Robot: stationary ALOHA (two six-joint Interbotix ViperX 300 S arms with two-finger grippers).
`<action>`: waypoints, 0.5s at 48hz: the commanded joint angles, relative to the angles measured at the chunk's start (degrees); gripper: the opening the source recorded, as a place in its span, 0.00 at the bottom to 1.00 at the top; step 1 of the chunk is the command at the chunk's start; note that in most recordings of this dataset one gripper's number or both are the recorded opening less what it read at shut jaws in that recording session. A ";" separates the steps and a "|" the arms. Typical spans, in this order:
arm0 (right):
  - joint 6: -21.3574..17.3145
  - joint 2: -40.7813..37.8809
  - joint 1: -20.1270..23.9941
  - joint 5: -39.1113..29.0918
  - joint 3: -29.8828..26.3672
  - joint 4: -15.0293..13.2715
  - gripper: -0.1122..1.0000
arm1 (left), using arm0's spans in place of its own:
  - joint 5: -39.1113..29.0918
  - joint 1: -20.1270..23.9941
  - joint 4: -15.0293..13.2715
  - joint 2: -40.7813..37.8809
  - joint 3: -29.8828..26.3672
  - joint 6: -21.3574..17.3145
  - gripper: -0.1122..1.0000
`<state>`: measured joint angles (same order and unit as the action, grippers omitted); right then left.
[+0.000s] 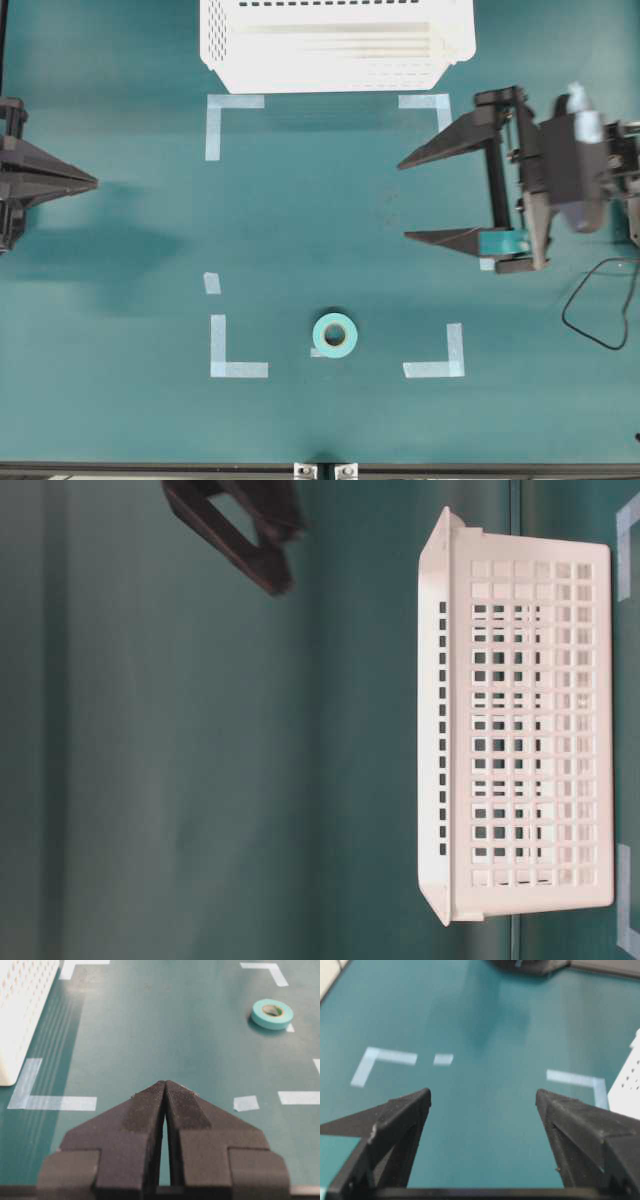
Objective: Put the tape into the white basket.
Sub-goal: 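Move the open right gripper over the light-teal tape roll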
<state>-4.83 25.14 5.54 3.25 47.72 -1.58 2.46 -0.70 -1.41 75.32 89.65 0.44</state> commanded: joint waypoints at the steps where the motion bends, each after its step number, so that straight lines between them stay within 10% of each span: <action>1: 0.09 -1.85 0.62 -1.76 -3.08 -0.53 0.95 | 0.44 -0.18 -0.09 -0.44 -0.62 0.09 0.01; 24: 0.09 -11.51 2.37 -7.21 -8.53 -3.16 0.95 | 1.93 -0.09 -0.09 -0.35 0.18 0.18 0.01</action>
<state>-4.83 13.71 7.47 -3.69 40.87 -4.66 3.25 -0.70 -1.41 75.32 90.26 0.53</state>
